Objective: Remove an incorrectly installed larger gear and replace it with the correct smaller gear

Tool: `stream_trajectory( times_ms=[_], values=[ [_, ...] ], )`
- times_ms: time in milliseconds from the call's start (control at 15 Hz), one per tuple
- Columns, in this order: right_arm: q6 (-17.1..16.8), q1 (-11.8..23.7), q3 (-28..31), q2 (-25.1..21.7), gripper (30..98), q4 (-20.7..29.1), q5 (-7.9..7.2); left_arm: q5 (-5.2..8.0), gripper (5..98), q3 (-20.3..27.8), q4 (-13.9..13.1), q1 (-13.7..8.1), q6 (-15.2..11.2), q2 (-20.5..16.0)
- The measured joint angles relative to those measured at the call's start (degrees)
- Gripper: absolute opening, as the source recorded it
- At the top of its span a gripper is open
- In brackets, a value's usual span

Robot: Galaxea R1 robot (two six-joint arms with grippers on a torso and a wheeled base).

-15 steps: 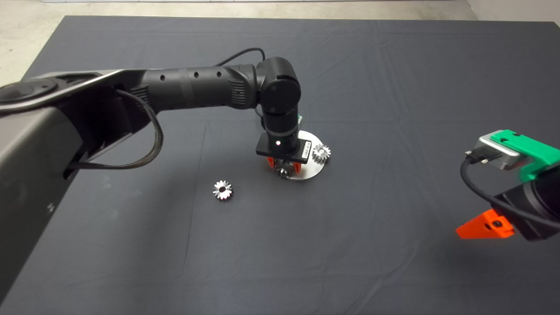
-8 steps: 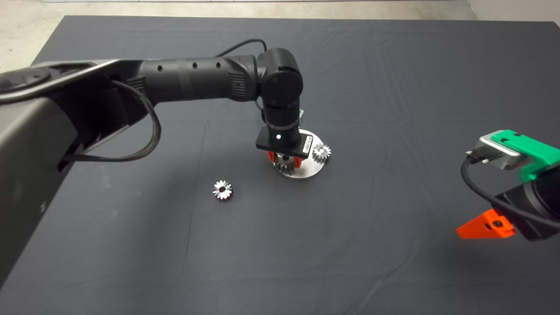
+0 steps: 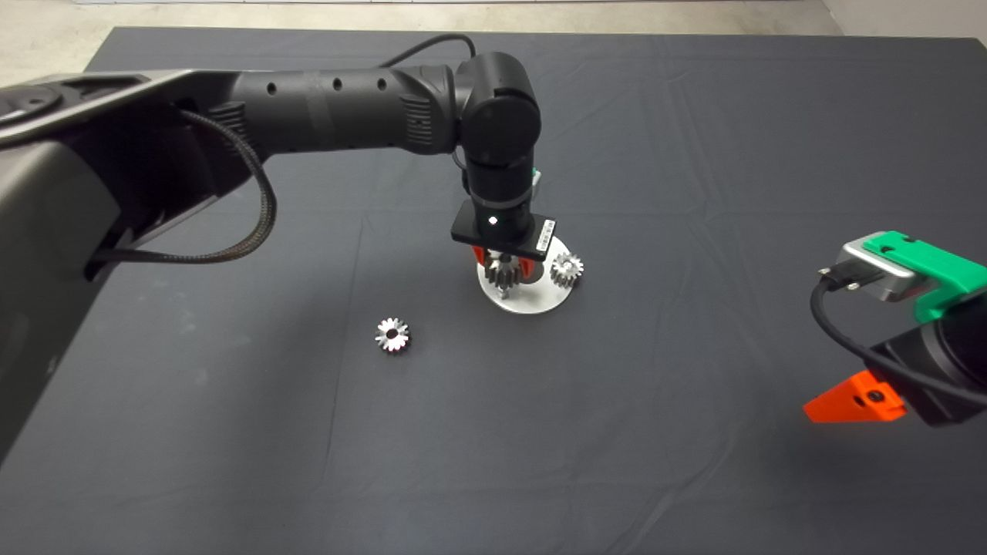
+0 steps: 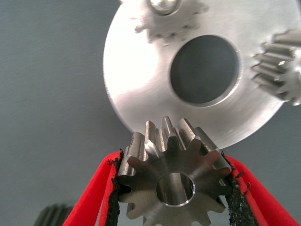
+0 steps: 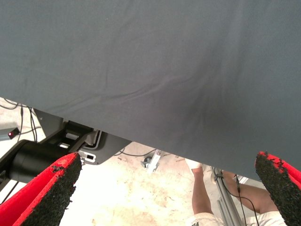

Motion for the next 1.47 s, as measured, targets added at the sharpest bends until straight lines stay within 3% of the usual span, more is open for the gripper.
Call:
stream_trajectory(
  times_ms=[67, 133, 600, 800, 933, 1000, 1267, 1467],
  values=[
    [0.0, 0.0, 0.0, 0.0, 97.7, 0.0, -0.02, 0.96, 45.4, 0.0, 0.0, -0.1, 0.0, -0.1],
    [0.0, 0.0, 0.0, 0.0, 97.7, 0.0, 0.0, 1.12, 45.4, 0.0, 0.0, -0.1, 0.0, -0.7],
    [0.0, -0.6, 0.0, 0.0, 97.7, 0.0, 0.0, 1.34, 45.4, 0.1, 0.2, 0.0, 0.3, -9.2],
    [0.0, -0.7, 0.0, 0.0, 97.7, 0.0, -0.05, 0.92, 45.5, 0.1, 0.3, 0.0, 3.4, -13.5],
    [0.0, -1.0, 0.0, 0.2, 97.7, 0.0, 0.0, 0.97, 45.4, 0.1, 1.5, 0.2, 3.7, -14.4],
    [0.0, -1.0, 0.0, 0.3, 97.7, 0.0, 0.12, 0.37, 45.4, 0.1, 2.4, 0.6, 3.7, -14.3],
    [0.0, -1.3, 0.0, 0.2, 97.7, 0.0, 0.0, -5.54, 45.4, 0.4, 3.5, 2.3, 3.8, -14.8],
    [0.0, -1.3, 0.0, 0.2, 97.7, 0.0, 0.0, -5.96, 45.4, 0.4, 6.1, 2.5, 3.8, -15.7]
  ],
)
